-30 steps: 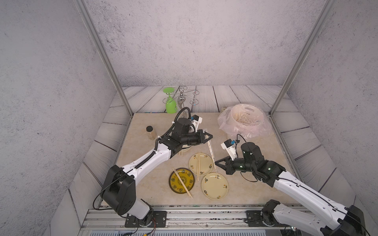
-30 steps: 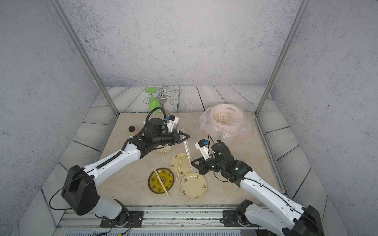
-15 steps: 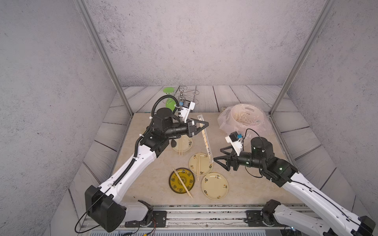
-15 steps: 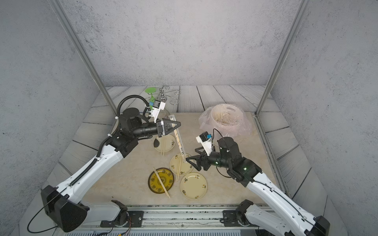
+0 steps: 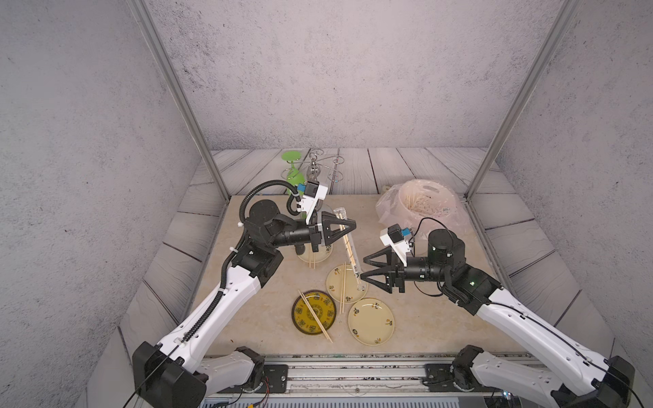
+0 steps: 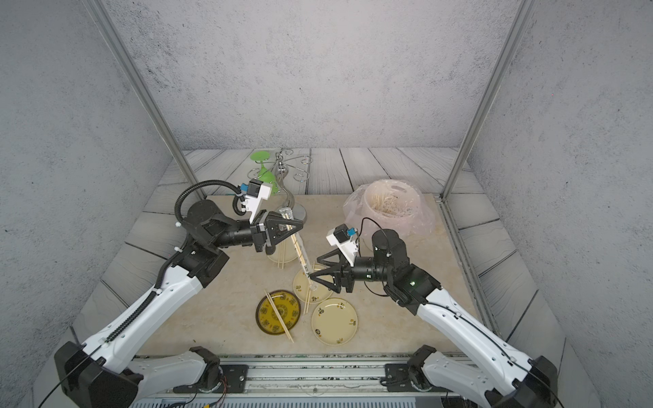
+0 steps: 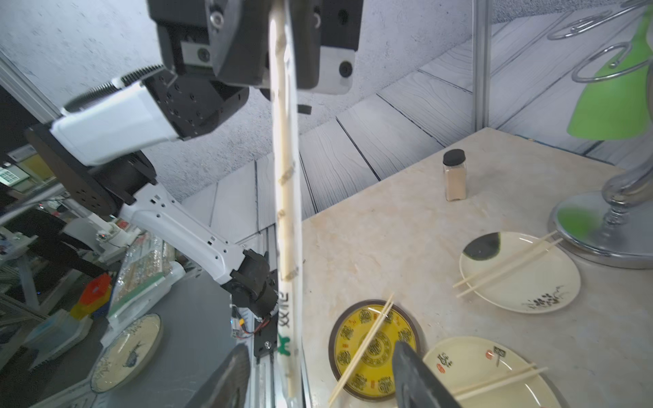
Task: Remove the packaging of disposable chopsticks
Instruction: Pick up the disposable chopsticks from the center of the board.
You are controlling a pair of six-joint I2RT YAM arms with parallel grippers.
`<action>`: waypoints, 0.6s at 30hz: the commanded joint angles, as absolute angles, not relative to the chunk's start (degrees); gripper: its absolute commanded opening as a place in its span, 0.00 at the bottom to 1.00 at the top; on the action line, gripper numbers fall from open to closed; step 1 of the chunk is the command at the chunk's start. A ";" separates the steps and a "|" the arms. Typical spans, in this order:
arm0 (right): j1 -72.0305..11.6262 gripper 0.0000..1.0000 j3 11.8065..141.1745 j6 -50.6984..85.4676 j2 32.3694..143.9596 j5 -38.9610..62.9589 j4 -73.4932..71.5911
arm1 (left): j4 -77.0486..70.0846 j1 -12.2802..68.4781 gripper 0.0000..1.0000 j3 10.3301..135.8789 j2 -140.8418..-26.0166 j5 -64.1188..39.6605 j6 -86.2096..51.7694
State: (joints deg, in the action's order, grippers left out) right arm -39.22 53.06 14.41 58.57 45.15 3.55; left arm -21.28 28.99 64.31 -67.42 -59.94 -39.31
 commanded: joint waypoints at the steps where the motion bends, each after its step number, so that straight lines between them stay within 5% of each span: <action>1: -41.04 0.59 52.74 17.91 60.23 48.40 -4.27 | -26.76 28.56 0.00 63.13 -66.36 -60.05 -41.14; 7: -45.08 0.45 54.78 17.48 64.46 47.80 -4.21 | -27.89 28.56 0.00 62.64 -66.45 -59.15 -42.16; 11: -45.21 0.00 54.52 17.87 64.56 46.38 -4.07 | -27.42 28.48 0.00 62.16 -65.04 -58.49 -41.04; 14: -45.18 0.00 53.51 19.24 64.00 44.19 -4.20 | -21.57 27.72 0.03 62.17 -62.79 -54.42 -36.20; 16: -45.22 0.00 53.01 19.69 63.88 43.95 -4.16 | -20.45 26.25 0.44 61.92 -61.85 -51.69 -35.77; 18: -45.18 0.00 52.90 19.04 63.91 44.60 -2.95 | -22.77 23.82 0.55 61.60 -61.47 -51.46 -38.47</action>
State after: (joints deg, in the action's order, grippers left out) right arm -45.25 53.08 18.35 64.40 45.32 -3.22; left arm -21.19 26.50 62.13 -63.02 -54.33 -38.70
